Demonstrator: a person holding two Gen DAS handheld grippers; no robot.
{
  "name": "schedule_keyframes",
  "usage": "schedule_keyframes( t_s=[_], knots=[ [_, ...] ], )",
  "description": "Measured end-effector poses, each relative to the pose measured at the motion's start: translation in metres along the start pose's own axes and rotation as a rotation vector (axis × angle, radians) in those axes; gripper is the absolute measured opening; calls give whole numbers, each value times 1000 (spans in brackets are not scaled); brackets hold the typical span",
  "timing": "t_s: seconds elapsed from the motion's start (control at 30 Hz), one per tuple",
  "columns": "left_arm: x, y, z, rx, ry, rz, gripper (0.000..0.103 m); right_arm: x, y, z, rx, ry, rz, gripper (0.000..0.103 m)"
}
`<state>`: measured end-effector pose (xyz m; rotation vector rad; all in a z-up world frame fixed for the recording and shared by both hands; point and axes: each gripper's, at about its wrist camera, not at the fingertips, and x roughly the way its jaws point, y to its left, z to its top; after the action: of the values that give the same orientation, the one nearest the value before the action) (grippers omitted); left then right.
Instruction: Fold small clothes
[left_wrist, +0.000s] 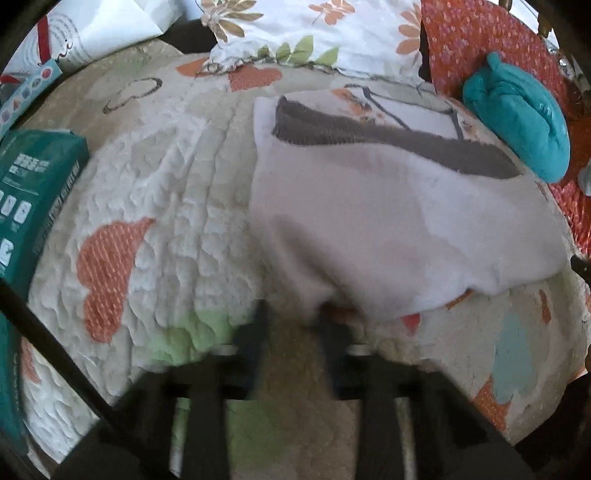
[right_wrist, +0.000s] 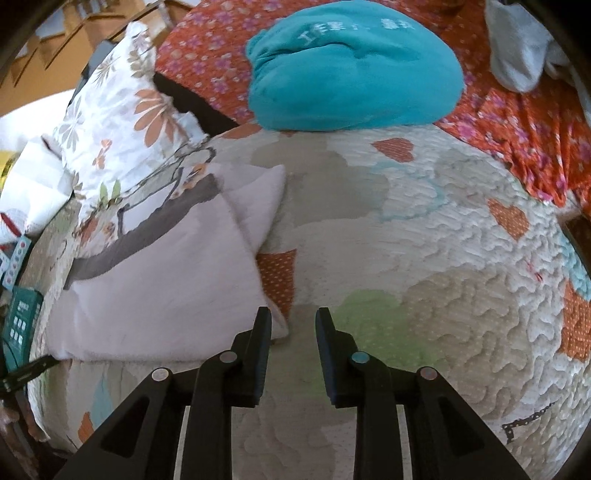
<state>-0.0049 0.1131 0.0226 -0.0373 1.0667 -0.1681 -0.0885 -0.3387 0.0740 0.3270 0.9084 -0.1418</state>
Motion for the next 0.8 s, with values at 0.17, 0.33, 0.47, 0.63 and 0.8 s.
schedule_keyframes(
  t_s=[0.17,0.33,0.47,0.63,0.8],
  knots=[
    [-34,42,9,-143,-106,103,7,-2,5,-2,-47,-16,-31,27],
    [-39,70,6,-276,-125,100,9,1,-2,-1,16,-6,-5,27],
    [-42,56,8,-276,-150,52,36,2,-7,0,66,-6,20,28],
    [-46,8,16,-162,-192,50,58,1,-16,-2,128,-3,56,37],
    [-29,-35,26,-96,-153,14,64,-3,-25,-12,226,2,141,49]
  ],
)
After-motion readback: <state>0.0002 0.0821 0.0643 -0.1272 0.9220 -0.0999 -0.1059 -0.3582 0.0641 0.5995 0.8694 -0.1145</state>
